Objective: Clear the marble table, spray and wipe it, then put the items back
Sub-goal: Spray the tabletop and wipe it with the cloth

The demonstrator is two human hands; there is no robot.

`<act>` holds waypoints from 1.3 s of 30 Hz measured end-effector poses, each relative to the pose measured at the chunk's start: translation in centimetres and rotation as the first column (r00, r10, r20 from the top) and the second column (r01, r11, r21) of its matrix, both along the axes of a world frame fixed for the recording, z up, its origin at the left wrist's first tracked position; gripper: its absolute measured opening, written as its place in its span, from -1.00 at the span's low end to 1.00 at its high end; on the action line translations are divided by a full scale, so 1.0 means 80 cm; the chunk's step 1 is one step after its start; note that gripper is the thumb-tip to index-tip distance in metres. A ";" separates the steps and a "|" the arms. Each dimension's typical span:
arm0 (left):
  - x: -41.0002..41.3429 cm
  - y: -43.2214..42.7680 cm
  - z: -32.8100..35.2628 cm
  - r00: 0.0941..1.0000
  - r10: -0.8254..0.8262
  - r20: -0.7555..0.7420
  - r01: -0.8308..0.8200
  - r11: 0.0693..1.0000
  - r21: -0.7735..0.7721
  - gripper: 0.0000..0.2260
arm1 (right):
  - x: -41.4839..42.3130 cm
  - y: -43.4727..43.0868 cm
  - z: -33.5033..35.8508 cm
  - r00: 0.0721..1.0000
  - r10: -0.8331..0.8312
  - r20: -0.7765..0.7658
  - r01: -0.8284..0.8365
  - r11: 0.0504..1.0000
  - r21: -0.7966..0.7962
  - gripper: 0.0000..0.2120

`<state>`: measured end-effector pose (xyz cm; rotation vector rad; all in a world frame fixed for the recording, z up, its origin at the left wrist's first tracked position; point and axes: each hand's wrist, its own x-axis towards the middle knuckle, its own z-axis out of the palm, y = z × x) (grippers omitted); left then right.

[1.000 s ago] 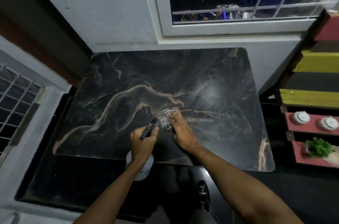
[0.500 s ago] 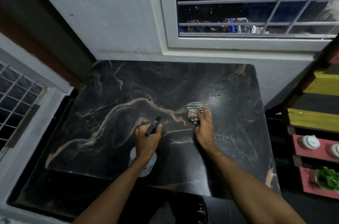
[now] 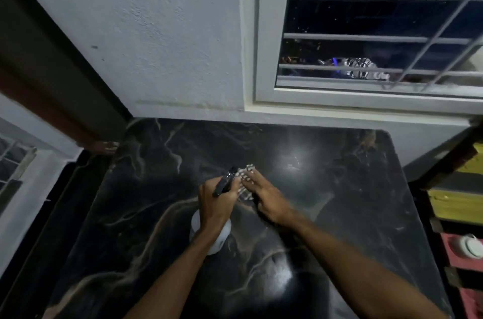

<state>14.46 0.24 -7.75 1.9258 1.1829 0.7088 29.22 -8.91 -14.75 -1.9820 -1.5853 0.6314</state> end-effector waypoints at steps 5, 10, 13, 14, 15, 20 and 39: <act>0.016 0.067 -0.001 0.999 -0.013 0.053 0.011 1.000 0.028 -0.64 | 0.060 0.084 0.010 0.827 -0.562 0.012 0.561 0.824 -0.083 -0.36; 0.022 0.105 -0.012 0.999 0.034 0.037 -0.035 0.999 0.030 -0.74 | 0.021 0.151 -0.001 0.997 -0.080 0.021 0.080 0.997 0.013 -0.38; 0.022 0.116 -0.013 0.996 0.053 0.070 -0.057 0.997 0.056 -0.65 | 0.035 0.191 -0.003 0.929 -0.369 -0.008 0.369 0.929 -0.032 -0.36; 0.022 0.118 -0.012 0.997 0.041 0.071 -0.046 0.997 0.067 -0.65 | 0.031 0.199 -0.001 0.926 -0.378 -0.005 0.378 0.926 -0.017 -0.34; 0.023 0.120 -0.012 0.997 0.024 0.075 -0.029 0.997 0.065 -0.66 | 0.027 0.200 0.001 0.959 -0.282 0.024 0.281 0.959 0.017 -0.33; 0.040 0.118 -0.009 0.990 -0.052 0.128 0.043 0.997 0.071 -0.66 | 0.102 0.132 0.005 0.930 -0.367 0.011 0.367 0.930 0.016 -0.31; 0.169 -0.088 0.005 0.972 -0.203 0.117 0.200 0.979 0.040 -0.63 | 0.188 -0.161 -0.004 0.710 -0.704 -0.018 0.701 0.710 -0.068 -0.32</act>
